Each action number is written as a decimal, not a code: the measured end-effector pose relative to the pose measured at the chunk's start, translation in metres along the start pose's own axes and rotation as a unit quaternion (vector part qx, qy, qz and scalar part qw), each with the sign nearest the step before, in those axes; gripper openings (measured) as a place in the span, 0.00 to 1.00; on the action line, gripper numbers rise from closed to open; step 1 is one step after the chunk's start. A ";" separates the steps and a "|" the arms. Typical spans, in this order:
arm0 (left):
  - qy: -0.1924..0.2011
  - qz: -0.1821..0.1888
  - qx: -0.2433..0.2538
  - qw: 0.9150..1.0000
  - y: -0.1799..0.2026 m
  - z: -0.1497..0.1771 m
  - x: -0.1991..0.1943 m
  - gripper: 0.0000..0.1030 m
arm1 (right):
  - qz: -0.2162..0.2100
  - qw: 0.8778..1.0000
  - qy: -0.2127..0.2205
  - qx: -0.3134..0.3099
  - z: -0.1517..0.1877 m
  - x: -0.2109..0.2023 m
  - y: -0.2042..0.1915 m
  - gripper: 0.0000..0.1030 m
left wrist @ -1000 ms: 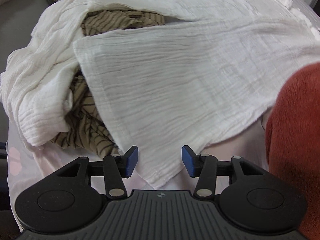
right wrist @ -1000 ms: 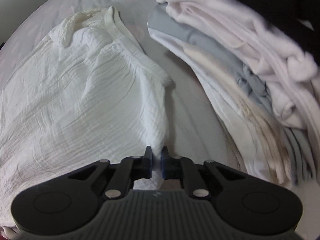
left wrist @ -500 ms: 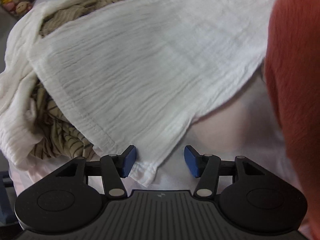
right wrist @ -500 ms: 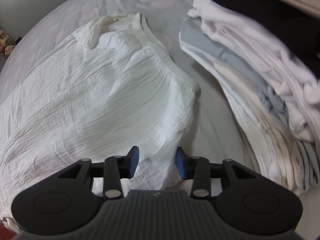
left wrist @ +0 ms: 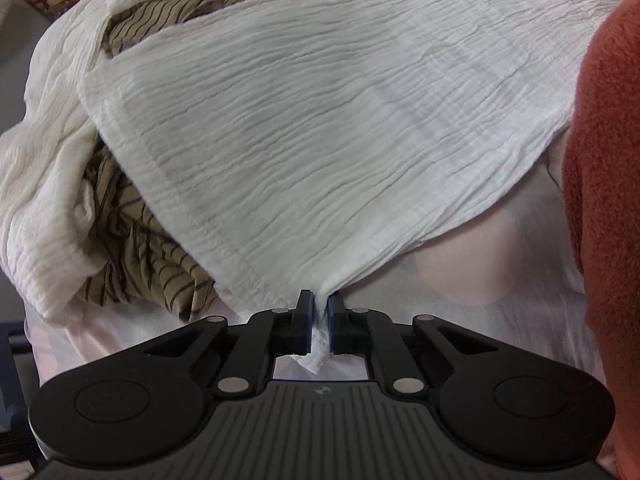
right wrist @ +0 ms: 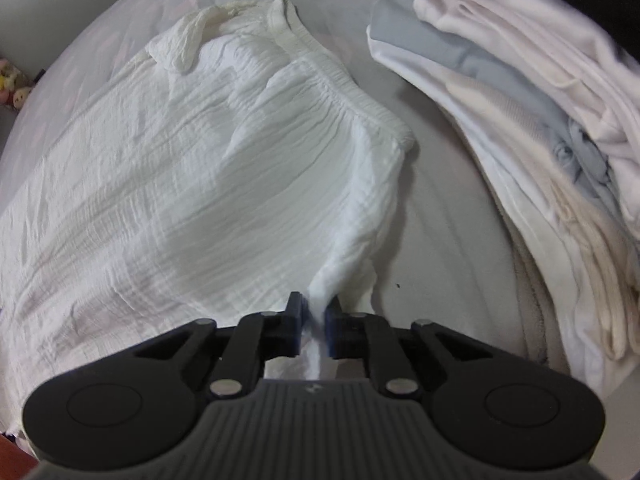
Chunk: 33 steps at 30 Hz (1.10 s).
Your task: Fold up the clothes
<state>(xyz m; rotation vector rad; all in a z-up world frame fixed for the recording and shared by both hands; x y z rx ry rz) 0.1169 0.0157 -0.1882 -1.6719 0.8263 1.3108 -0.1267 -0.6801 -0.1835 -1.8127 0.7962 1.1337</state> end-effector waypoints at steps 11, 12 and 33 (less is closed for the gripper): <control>0.035 0.004 -0.011 0.999 0.001 0.011 -0.028 0.36 | -0.033 0.999 0.008 -0.039 0.010 -0.029 0.001 0.29; 0.040 0.000 -0.016 0.999 0.000 0.011 -0.031 0.38 | -0.032 0.999 0.005 -0.042 0.011 -0.028 0.000 0.30; 0.025 -0.046 -0.054 0.997 -0.018 -0.010 -0.045 0.38 | -0.009 0.997 -0.022 -0.067 0.032 -0.014 0.026 0.40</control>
Point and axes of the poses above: each gripper's, at about its wrist camera, not at the fingertips, and x roughly the way its jaws point, y to its right, z to its underside, the point moved 3 cm from there along x, roughly the way its jaws point, and after that the axes turned 12 degrees about x, right-handed, at the moved point
